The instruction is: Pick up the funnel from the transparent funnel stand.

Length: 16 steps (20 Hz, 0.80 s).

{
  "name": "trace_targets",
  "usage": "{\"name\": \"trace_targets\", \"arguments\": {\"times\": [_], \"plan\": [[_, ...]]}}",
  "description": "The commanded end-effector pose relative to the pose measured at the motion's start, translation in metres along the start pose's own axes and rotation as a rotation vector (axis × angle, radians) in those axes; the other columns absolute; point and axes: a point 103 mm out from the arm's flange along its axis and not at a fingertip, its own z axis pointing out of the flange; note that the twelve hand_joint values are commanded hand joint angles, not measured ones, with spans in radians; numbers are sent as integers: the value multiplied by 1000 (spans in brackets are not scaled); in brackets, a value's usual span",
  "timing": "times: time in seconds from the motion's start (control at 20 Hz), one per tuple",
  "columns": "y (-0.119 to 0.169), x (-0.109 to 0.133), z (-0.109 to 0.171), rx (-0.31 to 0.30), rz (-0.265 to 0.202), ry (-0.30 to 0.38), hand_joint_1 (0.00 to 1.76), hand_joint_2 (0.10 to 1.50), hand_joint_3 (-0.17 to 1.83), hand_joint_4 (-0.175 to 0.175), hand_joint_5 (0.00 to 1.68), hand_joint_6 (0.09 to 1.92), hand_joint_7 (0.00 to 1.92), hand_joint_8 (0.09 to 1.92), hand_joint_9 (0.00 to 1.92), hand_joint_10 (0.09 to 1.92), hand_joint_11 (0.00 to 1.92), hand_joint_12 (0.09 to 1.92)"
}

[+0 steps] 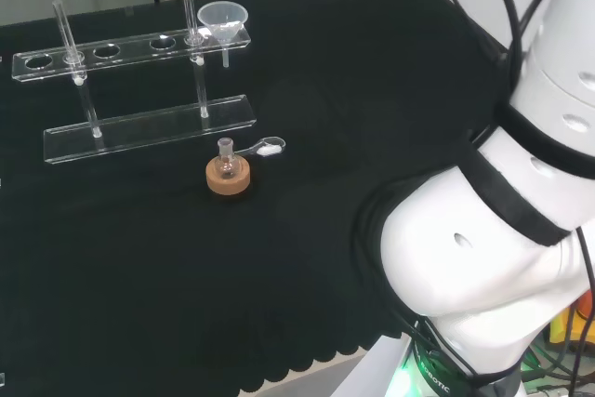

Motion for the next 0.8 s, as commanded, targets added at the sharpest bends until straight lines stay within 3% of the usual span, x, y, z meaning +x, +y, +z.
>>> {"name": "trace_targets", "arguments": {"times": [0.05, 0.4, 0.8], "plan": [[36, 19, 21, 65, -94, -27, 490, 861, 262, -29, 149, 87, 16, 319, 86, 686, 0, 1337], [55, 36, 36, 129, -165, -32, 529, 794, 252, -48, 107, 87, 0, 396, 119, 724, 0, 1391], [79, 58, 55, 233, -194, -45, 522, 763, 246, -48, 79, 87, 0, 404, 129, 749, 19, 1437]]}}
